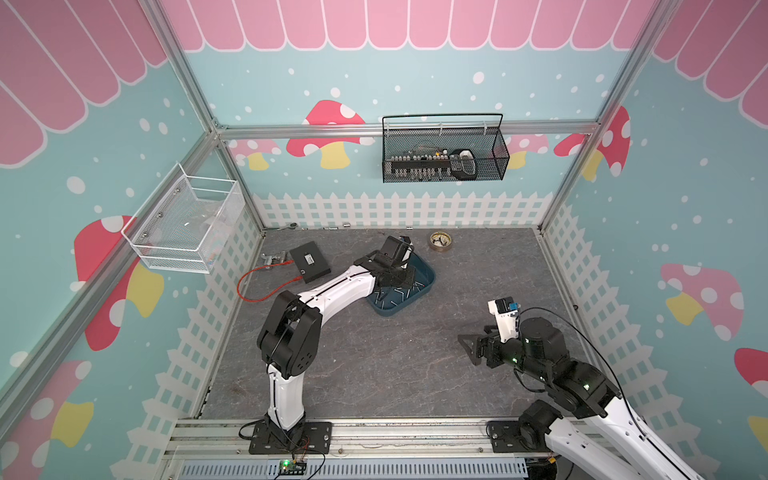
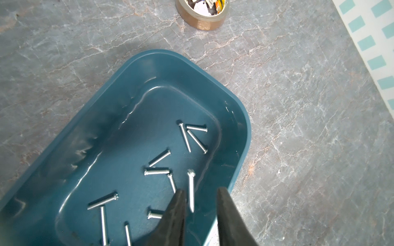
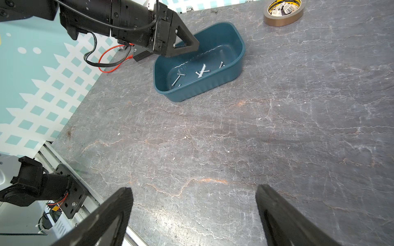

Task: Put the screws on the desktop into the storage box
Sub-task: Place the screw in the storage box, then reset both arms

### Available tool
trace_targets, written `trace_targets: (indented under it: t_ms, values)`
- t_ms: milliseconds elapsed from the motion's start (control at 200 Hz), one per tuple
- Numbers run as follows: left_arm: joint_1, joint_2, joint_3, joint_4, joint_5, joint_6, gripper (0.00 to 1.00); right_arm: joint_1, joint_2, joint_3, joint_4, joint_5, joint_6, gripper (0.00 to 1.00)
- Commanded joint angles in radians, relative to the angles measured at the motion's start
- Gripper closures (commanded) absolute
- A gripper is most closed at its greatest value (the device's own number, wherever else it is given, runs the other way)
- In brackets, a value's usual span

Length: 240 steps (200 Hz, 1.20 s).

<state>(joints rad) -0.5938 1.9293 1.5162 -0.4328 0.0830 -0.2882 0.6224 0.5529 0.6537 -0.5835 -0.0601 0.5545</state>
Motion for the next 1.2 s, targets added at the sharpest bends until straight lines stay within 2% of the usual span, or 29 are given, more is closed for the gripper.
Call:
trace_targets:
  t_ms: [0,115,345,500,651,736,846,976,1196]
  values:
    - [0.013,-0.021,-0.008,-0.012,0.018,0.012,0.53,0.000,0.013,-0.001,0.015,0.004,-0.009,0.04]
    - [0.017,-0.055,-0.024,-0.014,0.019,0.011,0.31,-0.001,0.050,-0.003,0.031,-0.001,-0.020,0.03]
    - [0.038,-0.139,-0.080,-0.013,0.007,0.008,0.01,0.000,0.063,-0.002,0.099,0.024,-0.056,0.02]
    - [0.065,-0.219,-0.125,-0.011,-0.006,0.005,0.01,0.000,0.034,-0.011,0.145,0.105,-0.077,0.01]
    - [0.101,-0.297,-0.186,0.009,-0.028,0.012,0.01,0.000,0.022,-0.063,0.271,0.172,-0.193,0.03]
    - [0.146,-0.331,-0.223,0.024,0.005,0.000,0.01,-0.002,0.027,-0.105,0.371,0.288,-0.243,0.03]
    - [0.205,-0.383,-0.285,0.057,0.022,-0.011,0.01,-0.031,0.118,-0.115,0.466,0.405,-0.326,0.02]
    - [0.266,-0.460,-0.388,0.134,0.016,-0.002,0.01,-0.119,0.229,-0.126,0.600,0.397,-0.393,0.02]
    - [0.358,-0.543,-0.498,0.226,-0.004,0.003,0.01,-0.309,0.401,-0.137,0.813,0.305,-0.445,0.01]
